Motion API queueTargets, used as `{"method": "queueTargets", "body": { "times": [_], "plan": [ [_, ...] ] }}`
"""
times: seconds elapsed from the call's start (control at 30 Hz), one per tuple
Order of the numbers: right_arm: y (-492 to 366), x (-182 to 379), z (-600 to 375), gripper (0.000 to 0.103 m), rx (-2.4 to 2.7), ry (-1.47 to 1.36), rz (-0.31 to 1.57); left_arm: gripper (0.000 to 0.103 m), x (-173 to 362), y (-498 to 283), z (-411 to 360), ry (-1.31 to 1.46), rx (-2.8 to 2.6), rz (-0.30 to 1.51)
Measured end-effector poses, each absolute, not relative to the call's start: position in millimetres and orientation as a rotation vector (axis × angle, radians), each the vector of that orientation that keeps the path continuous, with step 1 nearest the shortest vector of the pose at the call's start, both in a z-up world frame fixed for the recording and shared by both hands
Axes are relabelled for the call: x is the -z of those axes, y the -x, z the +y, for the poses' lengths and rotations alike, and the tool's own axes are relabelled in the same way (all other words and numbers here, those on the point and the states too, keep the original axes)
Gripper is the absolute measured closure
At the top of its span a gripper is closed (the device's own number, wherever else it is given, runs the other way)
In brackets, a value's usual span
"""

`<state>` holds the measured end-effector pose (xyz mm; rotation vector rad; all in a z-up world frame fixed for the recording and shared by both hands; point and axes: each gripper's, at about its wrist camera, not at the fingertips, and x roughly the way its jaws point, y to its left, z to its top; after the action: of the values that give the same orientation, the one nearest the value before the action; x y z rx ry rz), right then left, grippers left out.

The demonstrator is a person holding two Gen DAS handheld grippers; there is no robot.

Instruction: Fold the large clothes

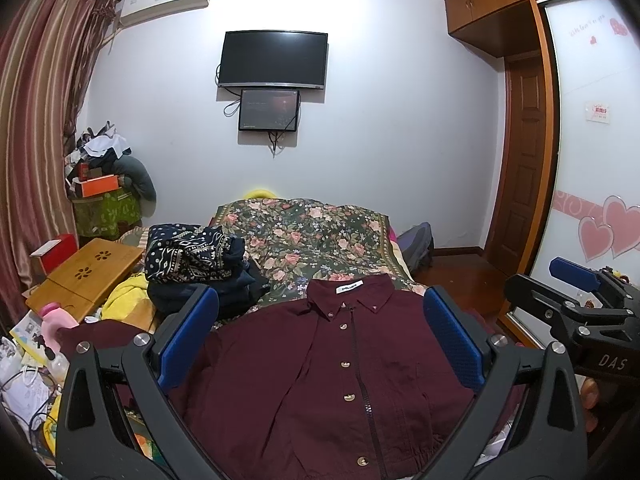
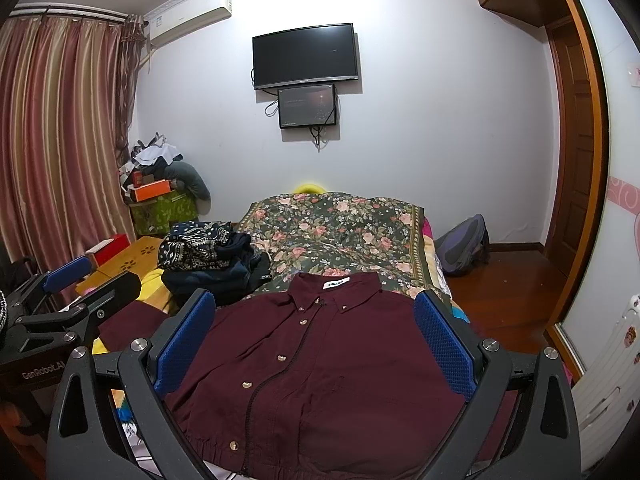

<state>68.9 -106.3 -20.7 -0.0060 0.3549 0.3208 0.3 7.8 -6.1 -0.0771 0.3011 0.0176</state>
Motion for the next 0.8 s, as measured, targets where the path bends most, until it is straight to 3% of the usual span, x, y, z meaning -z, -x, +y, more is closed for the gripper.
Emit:
{"method": "queueTargets", "body": {
  "times": [0.8],
  "plan": [
    [-68.8, 22.2, -105.3, 0.004, -0.322, 0.006, 0.358, 0.0, 7.7, -1.6, 8.7, 0.082, -0.013, 0.312]
  ]
}}
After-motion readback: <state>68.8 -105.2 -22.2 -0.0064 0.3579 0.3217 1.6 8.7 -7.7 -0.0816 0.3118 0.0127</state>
